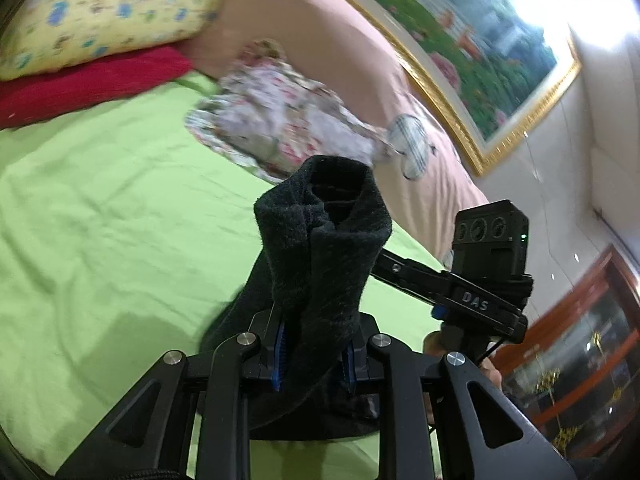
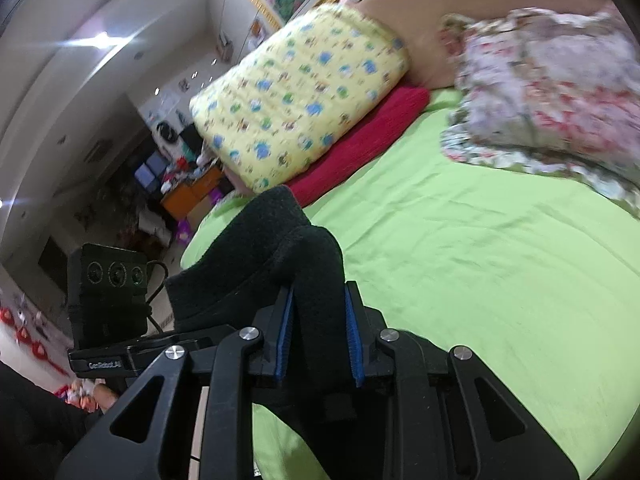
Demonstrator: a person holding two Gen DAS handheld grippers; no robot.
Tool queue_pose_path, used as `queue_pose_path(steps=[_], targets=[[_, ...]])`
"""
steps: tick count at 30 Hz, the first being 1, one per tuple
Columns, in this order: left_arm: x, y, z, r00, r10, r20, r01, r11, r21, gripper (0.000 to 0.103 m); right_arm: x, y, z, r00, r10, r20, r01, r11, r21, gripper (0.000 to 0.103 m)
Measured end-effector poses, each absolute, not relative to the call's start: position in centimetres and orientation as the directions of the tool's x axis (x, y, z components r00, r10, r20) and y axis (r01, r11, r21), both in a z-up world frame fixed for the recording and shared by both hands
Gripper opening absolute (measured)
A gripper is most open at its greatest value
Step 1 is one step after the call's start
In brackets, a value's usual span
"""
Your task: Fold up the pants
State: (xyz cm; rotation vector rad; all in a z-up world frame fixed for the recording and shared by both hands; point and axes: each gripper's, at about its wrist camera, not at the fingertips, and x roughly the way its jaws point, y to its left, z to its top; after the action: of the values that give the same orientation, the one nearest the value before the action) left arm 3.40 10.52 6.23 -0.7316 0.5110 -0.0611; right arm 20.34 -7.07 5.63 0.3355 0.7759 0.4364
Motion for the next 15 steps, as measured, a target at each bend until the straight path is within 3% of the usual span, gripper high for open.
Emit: queue_pose_path(steps=[15], targets=[[8.0,-1.3,7.2,0.799,-0.346,-0.492,0.021,0.834,-0.552,0.021,11.1,-15.9,4.8,0.756,0.397,-0.521,-0.085,0.848,0.523,0.024]])
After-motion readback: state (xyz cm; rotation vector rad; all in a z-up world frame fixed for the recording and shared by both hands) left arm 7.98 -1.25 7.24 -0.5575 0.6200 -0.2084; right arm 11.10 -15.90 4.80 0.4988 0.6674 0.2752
